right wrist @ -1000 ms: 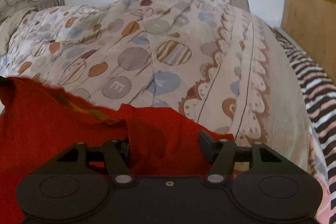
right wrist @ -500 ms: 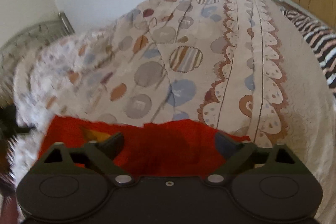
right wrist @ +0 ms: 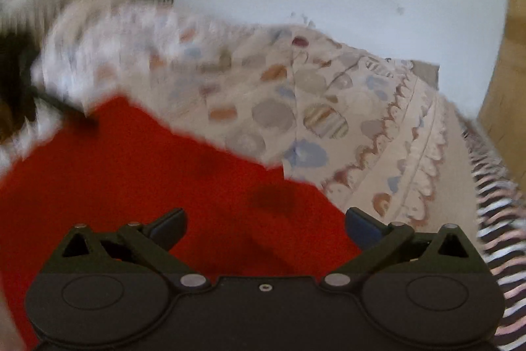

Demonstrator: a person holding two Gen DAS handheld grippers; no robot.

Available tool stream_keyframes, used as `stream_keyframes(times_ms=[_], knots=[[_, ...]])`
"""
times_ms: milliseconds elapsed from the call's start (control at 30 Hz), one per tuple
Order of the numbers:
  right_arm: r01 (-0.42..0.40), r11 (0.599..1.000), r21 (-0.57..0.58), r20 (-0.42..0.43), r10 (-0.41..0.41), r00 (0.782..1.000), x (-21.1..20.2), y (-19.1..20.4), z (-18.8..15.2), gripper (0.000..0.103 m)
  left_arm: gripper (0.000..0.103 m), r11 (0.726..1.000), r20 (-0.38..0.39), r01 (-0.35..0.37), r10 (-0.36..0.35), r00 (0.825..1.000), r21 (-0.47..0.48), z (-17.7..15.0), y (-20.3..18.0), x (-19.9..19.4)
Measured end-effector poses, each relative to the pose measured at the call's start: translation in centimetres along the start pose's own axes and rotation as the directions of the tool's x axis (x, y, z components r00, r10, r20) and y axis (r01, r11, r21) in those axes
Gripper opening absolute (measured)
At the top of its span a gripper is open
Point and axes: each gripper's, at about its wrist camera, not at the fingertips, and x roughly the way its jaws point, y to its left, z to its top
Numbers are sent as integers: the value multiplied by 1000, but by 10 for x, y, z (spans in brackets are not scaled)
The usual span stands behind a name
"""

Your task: Fold small clothes

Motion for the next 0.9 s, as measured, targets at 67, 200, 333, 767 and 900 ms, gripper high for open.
stream_keyframes(times_ms=[67,200,333,767,900], knots=[[83,996,-38,-17,-84,996,7,4,-9,102,102,999,2,-32,32,999,-18,-1,5,1],[231,965,121,6,-233,972,15,-25,-15,102,103,995,-36,-17,13,999,-97,-5,20,6],[313,889,334,-50,-315,948,20,-71,-29,102,103,988,-61,12,-22,998,-152,-6,31,11],[256,815,520,46,-326,944,-28,-75,-56,102,102,990,105,143,-144,984,17,-1,6,-19],[238,825,513,78,-320,944,-46,-59,-57,102,98,993,77,114,-117,990,42,7,-4,-4]])
